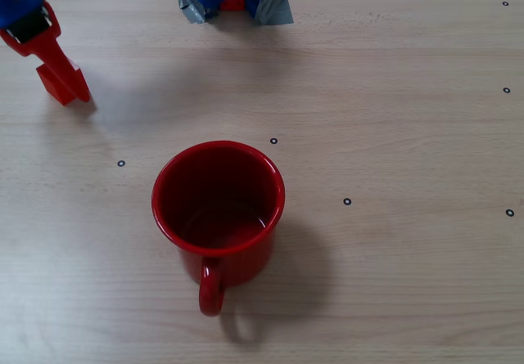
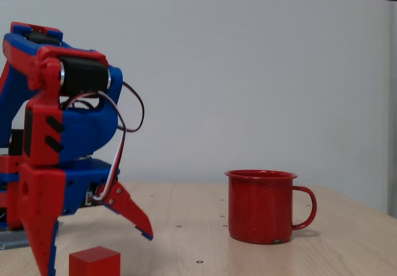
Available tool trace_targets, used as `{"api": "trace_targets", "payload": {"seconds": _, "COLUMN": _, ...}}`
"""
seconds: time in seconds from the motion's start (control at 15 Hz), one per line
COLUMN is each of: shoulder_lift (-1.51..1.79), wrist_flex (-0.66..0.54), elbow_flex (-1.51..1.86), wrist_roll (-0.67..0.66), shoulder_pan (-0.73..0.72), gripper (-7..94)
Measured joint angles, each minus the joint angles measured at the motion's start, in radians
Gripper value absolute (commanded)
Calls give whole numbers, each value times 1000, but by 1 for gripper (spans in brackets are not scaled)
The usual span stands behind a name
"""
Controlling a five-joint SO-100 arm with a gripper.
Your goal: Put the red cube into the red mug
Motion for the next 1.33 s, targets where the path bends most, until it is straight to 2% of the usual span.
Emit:
{"api": "trace_targets", "payload": {"seconds": 0.13, "shoulder_lift": 0, "wrist_flex": 0, "elbow_flex": -2, "wrist_roll": 0, "shoulder_pan": -18, "gripper": 48}}
{"api": "trace_targets", "payload": {"seconds": 0.4, "shoulder_lift": 0, "wrist_flex": 0, "elbow_flex": -2, "wrist_roll": 25, "shoulder_pan": -34, "gripper": 14}}
{"api": "trace_targets", "payload": {"seconds": 0.6, "shoulder_lift": 0, "wrist_flex": 0, "elbow_flex": -2, "wrist_roll": 43, "shoulder_pan": -60, "gripper": 3}}
{"api": "trace_targets", "payload": {"seconds": 0.73, "shoulder_lift": 0, "wrist_flex": 0, "elbow_flex": -2, "wrist_roll": 58, "shoulder_pan": -58, "gripper": 0}}
{"api": "trace_targets", "payload": {"seconds": 1.07, "shoulder_lift": 0, "wrist_flex": 18, "elbow_flex": -11, "wrist_roll": 132, "shoulder_pan": -74, "gripper": 0}}
{"api": "trace_targets", "payload": {"seconds": 1.33, "shoulder_lift": 0, "wrist_flex": 225, "elbow_flex": -193, "wrist_roll": 232, "shoulder_pan": -89, "gripper": 0}}
